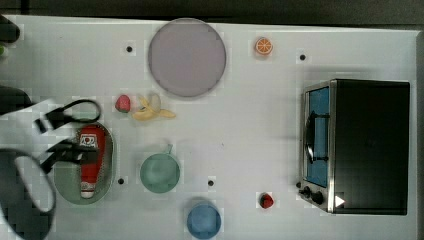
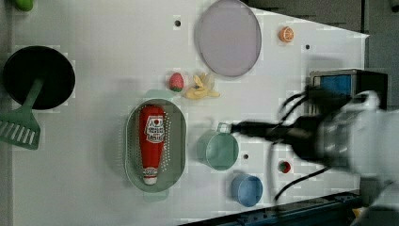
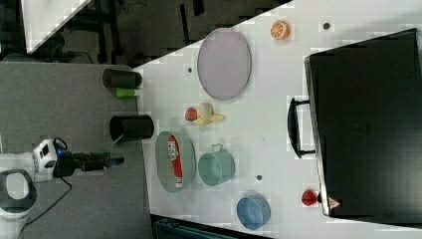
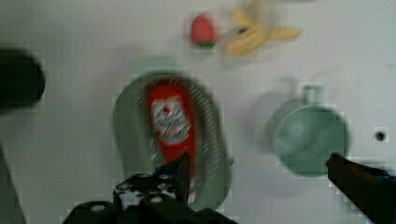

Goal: Pick ketchup from strainer and place it on the table

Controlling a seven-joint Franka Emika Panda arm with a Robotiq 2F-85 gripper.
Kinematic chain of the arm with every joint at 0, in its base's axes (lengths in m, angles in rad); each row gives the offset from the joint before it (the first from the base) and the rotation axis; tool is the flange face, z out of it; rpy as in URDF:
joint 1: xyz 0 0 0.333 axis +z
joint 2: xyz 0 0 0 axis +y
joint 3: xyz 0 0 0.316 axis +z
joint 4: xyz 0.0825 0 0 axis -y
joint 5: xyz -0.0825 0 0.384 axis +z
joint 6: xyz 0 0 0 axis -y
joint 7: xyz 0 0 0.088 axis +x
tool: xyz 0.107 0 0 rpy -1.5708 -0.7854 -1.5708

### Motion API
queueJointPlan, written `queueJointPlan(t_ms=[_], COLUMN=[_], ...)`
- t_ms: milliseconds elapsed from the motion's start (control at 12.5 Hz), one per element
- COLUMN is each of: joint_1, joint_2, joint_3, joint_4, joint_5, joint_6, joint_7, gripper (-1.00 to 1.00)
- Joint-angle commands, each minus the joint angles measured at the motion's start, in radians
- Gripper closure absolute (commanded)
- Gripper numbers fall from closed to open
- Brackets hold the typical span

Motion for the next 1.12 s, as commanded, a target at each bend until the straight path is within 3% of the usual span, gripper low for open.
queueJointPlan(t_ms=[80, 400, 800, 1120], joint_1=[0.001, 0.014, 0.025, 0.029], joint_2=[0.033, 0.145, 0.275, 0.402], joint_3=[0.088, 0.136, 0.13, 0.119], joint_4=[-0.003, -0.083, -0.194, -0.218], joint_5=[-0.002, -0.041, -0.182, -0.253], joint_6=[0.018, 0.165, 0.422, 0.581], joint_7=[0.05, 0.05, 0.054, 0.127], gripper=[-1.0, -1.0, -1.0, -1.0])
